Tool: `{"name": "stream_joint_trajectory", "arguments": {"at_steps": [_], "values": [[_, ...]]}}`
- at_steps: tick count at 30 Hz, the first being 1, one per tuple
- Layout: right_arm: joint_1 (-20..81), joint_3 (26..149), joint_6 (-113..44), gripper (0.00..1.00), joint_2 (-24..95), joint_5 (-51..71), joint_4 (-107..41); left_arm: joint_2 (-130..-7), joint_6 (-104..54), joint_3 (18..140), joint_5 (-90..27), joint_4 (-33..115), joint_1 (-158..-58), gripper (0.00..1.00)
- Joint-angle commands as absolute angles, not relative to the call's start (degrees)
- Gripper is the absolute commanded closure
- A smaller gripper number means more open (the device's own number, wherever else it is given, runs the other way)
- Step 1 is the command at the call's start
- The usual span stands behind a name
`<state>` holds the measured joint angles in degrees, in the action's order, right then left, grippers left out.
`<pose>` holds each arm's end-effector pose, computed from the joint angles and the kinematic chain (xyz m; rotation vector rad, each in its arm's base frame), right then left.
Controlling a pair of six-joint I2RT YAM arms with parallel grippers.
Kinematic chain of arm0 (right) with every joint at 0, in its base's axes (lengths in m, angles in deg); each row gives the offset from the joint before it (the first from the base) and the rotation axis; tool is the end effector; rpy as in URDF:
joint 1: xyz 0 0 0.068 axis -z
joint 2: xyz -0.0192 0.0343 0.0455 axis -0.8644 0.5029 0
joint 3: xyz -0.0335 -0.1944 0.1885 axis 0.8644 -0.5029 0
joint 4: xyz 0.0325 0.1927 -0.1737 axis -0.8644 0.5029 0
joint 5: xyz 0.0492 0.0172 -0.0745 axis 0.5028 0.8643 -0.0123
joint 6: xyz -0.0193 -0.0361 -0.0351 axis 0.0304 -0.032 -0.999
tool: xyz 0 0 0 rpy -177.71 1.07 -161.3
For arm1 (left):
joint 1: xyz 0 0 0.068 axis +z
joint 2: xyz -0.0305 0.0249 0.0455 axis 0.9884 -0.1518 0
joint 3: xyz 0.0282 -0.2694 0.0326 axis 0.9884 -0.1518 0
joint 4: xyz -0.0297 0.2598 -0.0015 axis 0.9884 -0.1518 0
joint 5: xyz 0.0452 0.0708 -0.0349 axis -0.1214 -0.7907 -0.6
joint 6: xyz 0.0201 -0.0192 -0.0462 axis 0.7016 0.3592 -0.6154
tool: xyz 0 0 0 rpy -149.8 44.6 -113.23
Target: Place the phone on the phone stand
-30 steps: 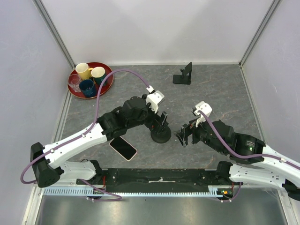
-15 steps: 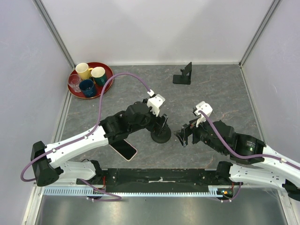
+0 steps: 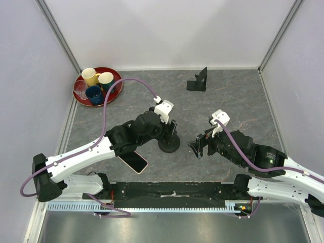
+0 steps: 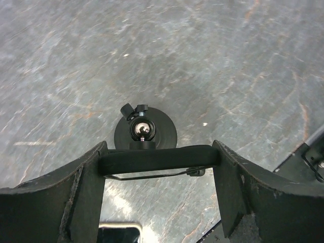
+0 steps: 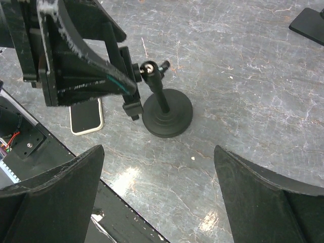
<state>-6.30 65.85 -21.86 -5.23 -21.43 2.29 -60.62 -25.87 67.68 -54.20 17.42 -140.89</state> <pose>0.0704 0.1233 0.3613 -0.5181 1.8950 0.5891 0.1421 -0.2247 0.3353 0.6908 1.9767 -0.5142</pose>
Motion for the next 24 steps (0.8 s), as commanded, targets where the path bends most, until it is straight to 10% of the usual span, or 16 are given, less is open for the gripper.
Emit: {"name": "stream_joint_trajectory", "arguments": {"at_steps": [1, 24], "values": [[-6.28, 65.95, -21.72, 0.04, -5.73, -22.71, -0.03, -59.00, -35.44, 75.12, -73.52, 10.75, -140.60, 0.98], [-6.28, 65.43, -22.86, 0.02, -6.09, -23.24, 0.40, -58.31, -61.55, 87.18, -97.88, -11.07, -98.50, 0.98]]}}
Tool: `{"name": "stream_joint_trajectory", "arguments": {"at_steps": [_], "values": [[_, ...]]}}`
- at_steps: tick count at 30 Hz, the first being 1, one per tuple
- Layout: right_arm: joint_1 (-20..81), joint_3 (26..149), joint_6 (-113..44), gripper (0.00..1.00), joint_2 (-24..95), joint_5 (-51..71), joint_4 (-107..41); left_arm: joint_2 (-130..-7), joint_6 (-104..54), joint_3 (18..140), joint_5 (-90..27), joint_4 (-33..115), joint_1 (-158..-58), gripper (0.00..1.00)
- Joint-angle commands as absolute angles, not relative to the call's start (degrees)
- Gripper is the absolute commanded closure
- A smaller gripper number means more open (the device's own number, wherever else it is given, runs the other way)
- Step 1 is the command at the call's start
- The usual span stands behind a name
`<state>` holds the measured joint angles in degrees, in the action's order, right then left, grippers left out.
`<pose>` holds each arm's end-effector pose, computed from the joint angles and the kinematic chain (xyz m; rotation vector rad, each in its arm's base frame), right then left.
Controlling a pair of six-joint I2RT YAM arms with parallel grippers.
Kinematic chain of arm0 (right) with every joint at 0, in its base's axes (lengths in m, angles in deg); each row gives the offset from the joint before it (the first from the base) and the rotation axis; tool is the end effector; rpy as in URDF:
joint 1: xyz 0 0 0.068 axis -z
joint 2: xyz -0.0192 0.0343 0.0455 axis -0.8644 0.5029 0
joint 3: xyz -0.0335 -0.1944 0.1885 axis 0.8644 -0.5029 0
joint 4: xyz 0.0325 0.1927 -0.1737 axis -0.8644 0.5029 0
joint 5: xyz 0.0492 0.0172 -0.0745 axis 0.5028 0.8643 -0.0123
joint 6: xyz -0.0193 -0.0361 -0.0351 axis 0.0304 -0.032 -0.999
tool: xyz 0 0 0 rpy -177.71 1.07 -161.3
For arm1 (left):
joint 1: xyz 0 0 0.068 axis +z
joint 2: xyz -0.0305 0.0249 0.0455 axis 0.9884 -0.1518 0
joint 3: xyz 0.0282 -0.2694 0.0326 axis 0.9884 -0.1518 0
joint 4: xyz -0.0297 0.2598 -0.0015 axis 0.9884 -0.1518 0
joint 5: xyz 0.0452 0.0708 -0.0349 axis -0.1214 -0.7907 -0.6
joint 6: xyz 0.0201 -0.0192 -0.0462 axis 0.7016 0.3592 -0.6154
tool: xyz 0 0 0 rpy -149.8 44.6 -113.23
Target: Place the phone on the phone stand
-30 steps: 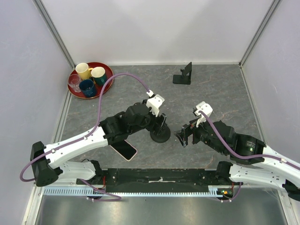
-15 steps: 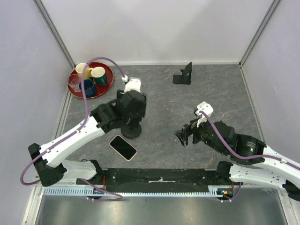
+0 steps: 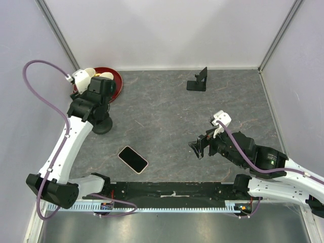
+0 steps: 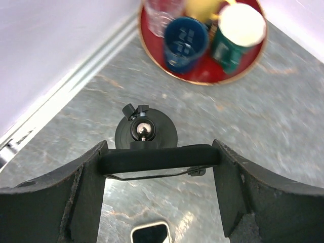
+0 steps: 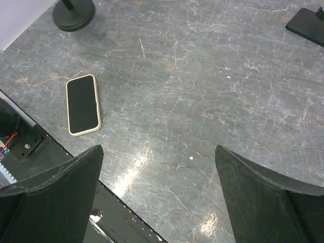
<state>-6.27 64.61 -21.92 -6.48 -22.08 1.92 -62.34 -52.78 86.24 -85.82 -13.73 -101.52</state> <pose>0.0693 0.1198 0.3576 -0.5068 1.8885 0.5829 0.2254 -0.0558 0.3943 -0.7126 1.9517 0.3123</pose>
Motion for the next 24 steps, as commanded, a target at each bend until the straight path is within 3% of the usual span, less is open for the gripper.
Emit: {"name": "stream_joint_trajectory", "arguments": {"at_steps": [1, 9, 24], "values": [[-6.20, 65.60, -22.95, 0.02, -5.82, -23.24, 0.32, -58.22, -62.70, 86.57, -98.68, -10.99, -96.58, 0.98], [-6.20, 66.74, -23.21, 0.02, -3.28, -21.30, 0.40, -59.79, -68.77, 82.87, -99.22, -7.66, -85.59, 0.98], [-6.28, 70.52, -23.22, 0.02, 5.25, -17.97, -1.44, -70.52, -74.04, 87.17, -100.28, -2.46, -77.59, 0.98]]}}
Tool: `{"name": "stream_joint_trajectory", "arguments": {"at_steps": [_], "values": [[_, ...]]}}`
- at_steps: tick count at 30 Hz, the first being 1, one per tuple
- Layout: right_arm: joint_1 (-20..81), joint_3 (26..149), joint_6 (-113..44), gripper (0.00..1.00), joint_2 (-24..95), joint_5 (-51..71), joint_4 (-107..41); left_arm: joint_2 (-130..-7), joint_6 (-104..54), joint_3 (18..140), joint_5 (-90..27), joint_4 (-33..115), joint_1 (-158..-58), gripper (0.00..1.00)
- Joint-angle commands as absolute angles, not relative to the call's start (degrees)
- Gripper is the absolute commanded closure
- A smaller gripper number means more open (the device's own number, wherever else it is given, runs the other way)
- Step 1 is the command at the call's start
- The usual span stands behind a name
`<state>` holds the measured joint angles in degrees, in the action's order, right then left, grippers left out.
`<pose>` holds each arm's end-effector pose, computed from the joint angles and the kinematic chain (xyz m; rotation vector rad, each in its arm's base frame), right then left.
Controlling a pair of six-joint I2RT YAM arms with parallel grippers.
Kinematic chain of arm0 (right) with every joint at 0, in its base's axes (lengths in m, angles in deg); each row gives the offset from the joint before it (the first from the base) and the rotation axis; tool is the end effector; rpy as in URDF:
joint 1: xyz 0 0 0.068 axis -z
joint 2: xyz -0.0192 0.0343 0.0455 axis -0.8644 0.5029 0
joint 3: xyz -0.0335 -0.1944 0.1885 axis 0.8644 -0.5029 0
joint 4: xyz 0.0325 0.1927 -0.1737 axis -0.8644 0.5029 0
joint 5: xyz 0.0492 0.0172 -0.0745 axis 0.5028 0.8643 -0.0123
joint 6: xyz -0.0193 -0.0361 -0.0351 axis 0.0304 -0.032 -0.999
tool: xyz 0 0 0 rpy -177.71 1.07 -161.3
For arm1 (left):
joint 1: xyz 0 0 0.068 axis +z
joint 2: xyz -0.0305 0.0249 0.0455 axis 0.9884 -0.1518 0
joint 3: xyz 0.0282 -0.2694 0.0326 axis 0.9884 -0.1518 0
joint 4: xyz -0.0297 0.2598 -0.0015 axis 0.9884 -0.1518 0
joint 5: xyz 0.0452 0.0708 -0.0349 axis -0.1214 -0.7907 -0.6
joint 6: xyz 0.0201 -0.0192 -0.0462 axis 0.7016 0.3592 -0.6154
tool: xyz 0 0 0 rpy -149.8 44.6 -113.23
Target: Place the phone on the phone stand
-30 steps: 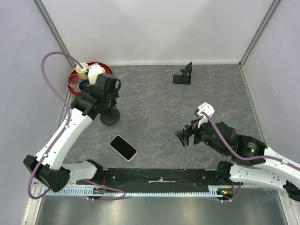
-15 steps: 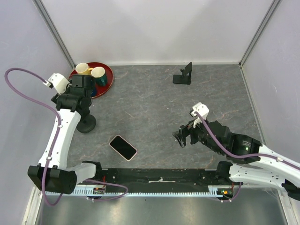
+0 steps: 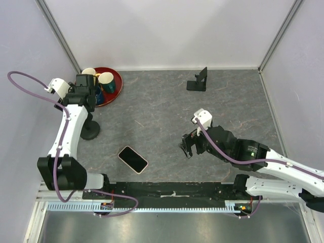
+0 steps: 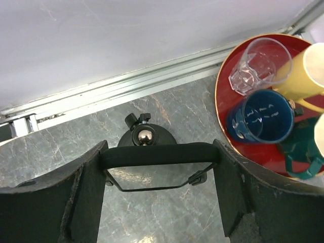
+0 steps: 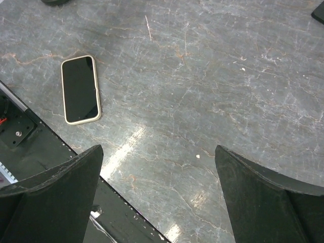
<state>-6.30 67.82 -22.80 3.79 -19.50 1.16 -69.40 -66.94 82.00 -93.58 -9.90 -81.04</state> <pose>0.0846 0.1582 0.3522 -0.6102 1.9684 0.5358 0.2653 0.0299 0.3506 -1.2699 1.6704 0.6042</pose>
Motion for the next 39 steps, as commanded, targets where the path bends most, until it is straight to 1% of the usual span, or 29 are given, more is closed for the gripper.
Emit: {"name": "stream_joint_trajectory", "arguments": {"at_steps": [1, 8, 13, 15, 16, 18, 19, 20, 22, 28, 35, 39], "values": [[-6.28, 70.52, -23.04, 0.02, 5.86, -17.88, -1.53, -71.04, -74.57, 87.70, -100.01, -2.37, -77.06, 0.98], [-6.20, 70.61, -22.25, 0.02, 8.41, -16.82, -2.85, -75.27, -75.37, 91.31, -101.67, -1.67, -75.82, 0.98], [-6.11, 71.49, -22.69, 0.02, 9.56, -17.08, -3.02, -76.41, -73.35, 90.87, -101.59, 2.80, -75.82, 0.98], [-6.19, 71.40, -22.69, 0.02, 9.73, -17.08, -3.20, -76.06, -70.80, 89.91, -100.45, 5.44, -75.91, 0.98], [-6.11, 71.32, -22.60, 0.02, 9.74, -17.08, -3.20, -75.71, -69.58, 88.16, -99.93, 9.19, -75.91, 0.98], [-6.11, 71.14, -22.51, 0.02, 9.91, -17.08, -3.20, -75.09, -64.40, 86.04, -98.69, 13.77, -75.91, 0.98], [-6.02, 71.05, -22.51, 0.02, 9.82, -17.17, -3.20, -74.40, -62.20, 83.77, -98.08, 19.19, -75.91, 0.98], [-5.85, 70.96, -22.51, 0.02, 9.65, -17.08, -3.20, -74.13, -55.83, 82.62, -96.77, 22.90, -75.91, 0.98], [-5.84, 70.88, -22.51, 0.02, 9.82, -17.00, -3.29, -74.21, -51.48, 81.12, -96.14, 26.09, -75.91, 0.98], [-5.23, 70.79, -23.04, 0.02, 10.61, -16.38, -4.08, -75.35, -55.14, 82.69, -99.92, 21.89, -75.91, 0.98], [-4.96, 70.44, -22.78, 0.02, 10.35, -15.76, -4.25, -79.39, -61.47, 87.26, -101.41, 12.85, -75.91, 0.98], [-4.70, 70.17, -22.78, 0.02, 10.00, -15.77, -4.34, -80.19, -62.27, 87.44, -101.24, 12.22, -75.91, 0.98]]}}
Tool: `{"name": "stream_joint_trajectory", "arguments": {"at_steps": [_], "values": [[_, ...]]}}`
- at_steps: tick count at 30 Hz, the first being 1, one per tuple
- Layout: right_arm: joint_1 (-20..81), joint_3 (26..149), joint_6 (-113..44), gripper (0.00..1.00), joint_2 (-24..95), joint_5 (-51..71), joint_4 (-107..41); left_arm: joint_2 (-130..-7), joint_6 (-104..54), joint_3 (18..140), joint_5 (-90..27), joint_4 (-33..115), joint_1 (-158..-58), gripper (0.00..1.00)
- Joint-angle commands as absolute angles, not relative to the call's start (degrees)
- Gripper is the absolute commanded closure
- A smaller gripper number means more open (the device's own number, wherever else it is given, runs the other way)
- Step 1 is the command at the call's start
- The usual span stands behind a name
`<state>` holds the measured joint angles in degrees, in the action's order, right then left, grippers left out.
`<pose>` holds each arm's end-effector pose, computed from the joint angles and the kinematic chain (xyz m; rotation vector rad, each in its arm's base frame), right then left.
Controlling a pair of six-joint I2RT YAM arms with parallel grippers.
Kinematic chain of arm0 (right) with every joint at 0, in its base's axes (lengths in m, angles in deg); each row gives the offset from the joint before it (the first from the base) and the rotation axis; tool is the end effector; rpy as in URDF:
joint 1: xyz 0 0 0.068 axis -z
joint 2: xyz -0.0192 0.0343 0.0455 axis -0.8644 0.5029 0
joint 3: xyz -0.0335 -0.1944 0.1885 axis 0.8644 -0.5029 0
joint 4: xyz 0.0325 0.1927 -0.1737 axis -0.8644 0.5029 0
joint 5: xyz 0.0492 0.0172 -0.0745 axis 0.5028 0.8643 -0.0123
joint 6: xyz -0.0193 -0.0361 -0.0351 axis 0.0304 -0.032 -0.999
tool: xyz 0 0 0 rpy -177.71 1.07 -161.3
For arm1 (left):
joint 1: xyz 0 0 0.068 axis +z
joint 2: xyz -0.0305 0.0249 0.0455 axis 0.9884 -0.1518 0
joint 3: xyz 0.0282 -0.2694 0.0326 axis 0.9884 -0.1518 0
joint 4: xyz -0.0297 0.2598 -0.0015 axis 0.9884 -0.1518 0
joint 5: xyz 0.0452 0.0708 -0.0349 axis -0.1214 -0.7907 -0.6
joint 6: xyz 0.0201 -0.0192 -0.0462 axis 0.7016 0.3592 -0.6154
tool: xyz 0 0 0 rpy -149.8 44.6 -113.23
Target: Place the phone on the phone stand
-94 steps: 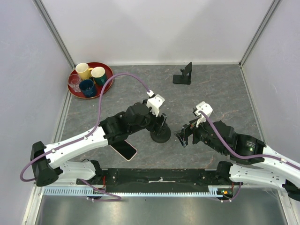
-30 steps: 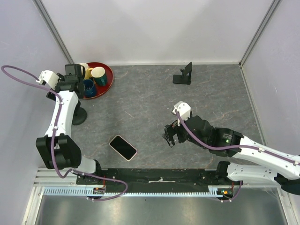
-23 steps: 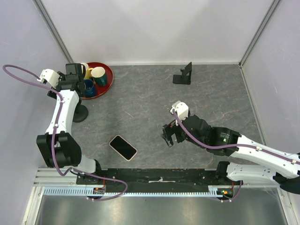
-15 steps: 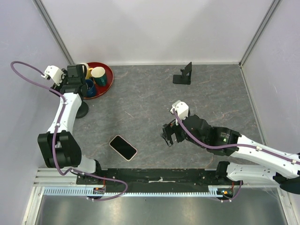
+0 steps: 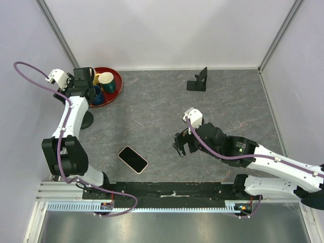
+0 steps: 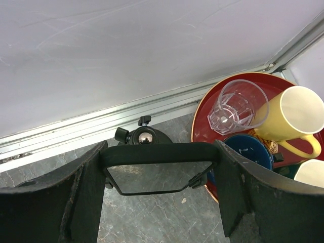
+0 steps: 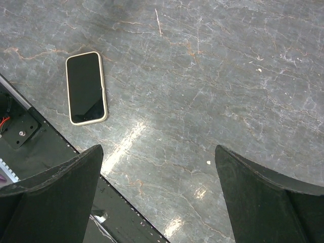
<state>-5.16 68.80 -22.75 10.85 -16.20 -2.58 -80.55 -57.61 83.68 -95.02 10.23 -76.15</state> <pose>0.0997 0.1867 0.3421 -0.6497 2.0117 0.5475 0.3297 0.0590 0.3293 -1.2452 1.5674 0.6551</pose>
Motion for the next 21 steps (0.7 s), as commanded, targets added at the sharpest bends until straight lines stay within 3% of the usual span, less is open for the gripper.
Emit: {"name": "stream_joint_trajectory", "arguments": {"at_steps": [1, 2, 3, 4, 5, 8, 12, 15, 21], "values": [[-4.70, 70.17, -22.78, 0.02, 10.00, -15.68, -4.34, -80.19, -62.27, 87.35, -101.06, 12.22, -76.00, 0.98], [-4.61, 70.17, -22.78, 0.02, 10.09, -15.76, -4.34, -80.19, -62.27, 87.26, -100.63, 12.39, -75.91, 0.95], [-4.53, 70.17, -22.78, 0.02, 10.09, -15.68, -4.34, -79.93, -62.27, 87.18, -99.67, 12.39, -75.91, 0.84], [-4.53, 70.17, -22.78, 0.02, 10.09, -15.68, -4.43, -79.84, -62.36, 87.09, -99.05, 12.31, -75.91, 0.71], [-4.53, 70.17, -22.78, 0.02, 10.17, -15.42, -4.52, -79.49, -62.44, 86.65, -98.43, 12.31, -75.91, 0.48], [-4.35, 70.08, -22.86, 0.02, 10.17, -15.06, -5.04, -78.35, -62.62, 86.12, -95.62, 12.39, -76.00, 0.20], [-4.44, 70.00, -23.04, 0.02, 10.35, -14.54, -5.40, -77.12, -58.86, 84.63, -92.46, 15.28, -75.91, 0.18], [-4.35, 69.82, -23.04, 0.02, 10.09, -14.53, -5.40, -76.15, -57.96, 83.75, -91.23, 16.09, -75.91, 0.08], [-4.17, 70.26, -23.04, 0.02, 10.88, -13.48, -5.75, -73.16, -58.58, 82.43, -89.29, 15.38, -75.91, 0.06]]}}
